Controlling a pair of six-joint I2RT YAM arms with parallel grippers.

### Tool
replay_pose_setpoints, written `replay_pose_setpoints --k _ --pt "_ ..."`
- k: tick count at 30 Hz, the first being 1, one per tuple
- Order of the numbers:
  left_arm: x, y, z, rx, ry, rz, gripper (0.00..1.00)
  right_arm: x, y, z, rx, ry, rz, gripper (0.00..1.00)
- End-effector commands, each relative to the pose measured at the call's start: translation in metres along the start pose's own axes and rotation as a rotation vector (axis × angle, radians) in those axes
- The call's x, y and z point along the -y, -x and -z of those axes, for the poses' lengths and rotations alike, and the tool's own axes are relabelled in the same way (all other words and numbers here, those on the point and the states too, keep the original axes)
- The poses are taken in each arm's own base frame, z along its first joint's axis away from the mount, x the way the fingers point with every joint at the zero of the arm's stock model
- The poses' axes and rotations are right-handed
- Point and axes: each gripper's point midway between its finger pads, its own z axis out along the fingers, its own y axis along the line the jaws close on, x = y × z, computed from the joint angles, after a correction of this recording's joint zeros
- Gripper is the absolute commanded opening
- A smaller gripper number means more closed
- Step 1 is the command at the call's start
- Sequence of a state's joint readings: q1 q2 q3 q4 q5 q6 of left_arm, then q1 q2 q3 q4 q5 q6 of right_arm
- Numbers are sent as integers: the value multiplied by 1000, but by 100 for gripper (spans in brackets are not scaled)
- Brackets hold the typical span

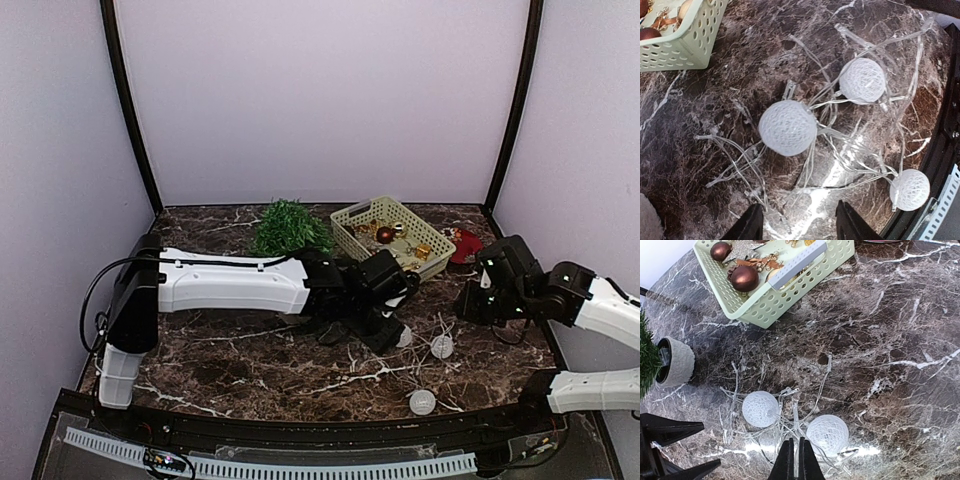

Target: Decorate the small christmas tree

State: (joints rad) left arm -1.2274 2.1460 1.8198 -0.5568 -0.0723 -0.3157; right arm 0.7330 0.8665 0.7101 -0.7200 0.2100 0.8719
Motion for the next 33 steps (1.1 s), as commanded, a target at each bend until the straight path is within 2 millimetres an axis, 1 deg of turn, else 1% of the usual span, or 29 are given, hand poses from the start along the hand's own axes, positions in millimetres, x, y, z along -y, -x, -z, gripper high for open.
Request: replay_pose_setpoints --k 1,4,6,8,11,16,23,24,26,28,30,31,32,33 --pt "-27 -1 -1 -17 83 58 50 -4 15 12 62 4 -11 0" --pt "-41 -8 -9 -37 105 93 48 -6 17 14 69 18 -22 0" --pt "-44 -10 -14 -45 96 111 47 -6 18 13 74 16 -27 0" --pt "-45 -13 -19 -48 83 119 47 -8 19 12 78 19 -30 0" --pt "-38 -11 -27 -40 23 132 47 -10 20 10 73 22 -24 0" --pt "-34 -11 -35 -36 -8 143 46 -9 22 10 77 10 -16 0" --pt "-42 -22 -52 -76 4 162 46 -15 22 10 86 51 -29 0" --pt "-39 -23 -54 -82 -19 164 46 -16 22 9 85 53 -30 0" --pt "-38 -24 -58 -88 -30 168 45 -17 22 8 84 58 -29 0" --pt "-40 -25 -61 -92 -21 169 43 -19 23 8 83 61 -28 0" --pt "-43 -27 -63 -99 -5 165 36 -20 24 8 83 64 -26 0" --pt "-43 -25 -63 -97 -4 164 29 -20 25 9 88 63 -26 0" --pt "-46 -23 -61 -92 14 159 25 -20 26 10 93 61 -25 0" --pt "-47 -21 -60 -85 27 154 19 -19 28 12 99 54 -22 0"
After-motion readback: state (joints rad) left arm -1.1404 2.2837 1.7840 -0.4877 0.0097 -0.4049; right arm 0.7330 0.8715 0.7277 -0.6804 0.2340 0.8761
